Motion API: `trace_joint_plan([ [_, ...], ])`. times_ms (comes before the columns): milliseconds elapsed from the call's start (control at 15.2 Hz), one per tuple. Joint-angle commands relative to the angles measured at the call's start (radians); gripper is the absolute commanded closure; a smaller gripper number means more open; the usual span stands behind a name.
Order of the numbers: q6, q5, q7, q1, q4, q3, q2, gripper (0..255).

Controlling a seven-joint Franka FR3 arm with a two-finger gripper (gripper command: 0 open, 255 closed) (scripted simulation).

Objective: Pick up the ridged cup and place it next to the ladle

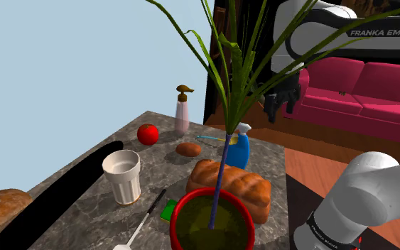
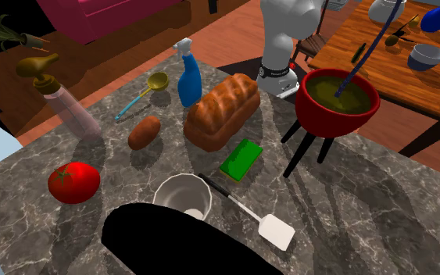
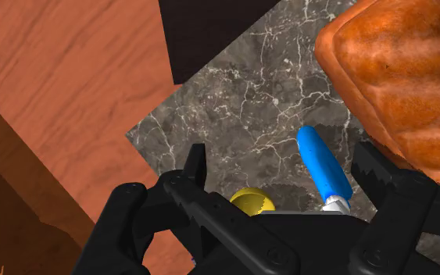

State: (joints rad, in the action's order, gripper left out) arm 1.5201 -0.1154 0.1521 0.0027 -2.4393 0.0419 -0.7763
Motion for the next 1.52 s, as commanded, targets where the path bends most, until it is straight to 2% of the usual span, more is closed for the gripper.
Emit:
trace_joint_plan([
  [0, 0.0, 0.0, 0.0, 0.0, 0.0, 0.0, 0.0, 0],
  [792, 0.223, 0.159, 0.196, 0.08, 0.088, 0.163, 0.289, 0],
  [1452, 0.367, 0.191, 0.349, 0.125, 0.281, 0.284, 0.591, 0],
])
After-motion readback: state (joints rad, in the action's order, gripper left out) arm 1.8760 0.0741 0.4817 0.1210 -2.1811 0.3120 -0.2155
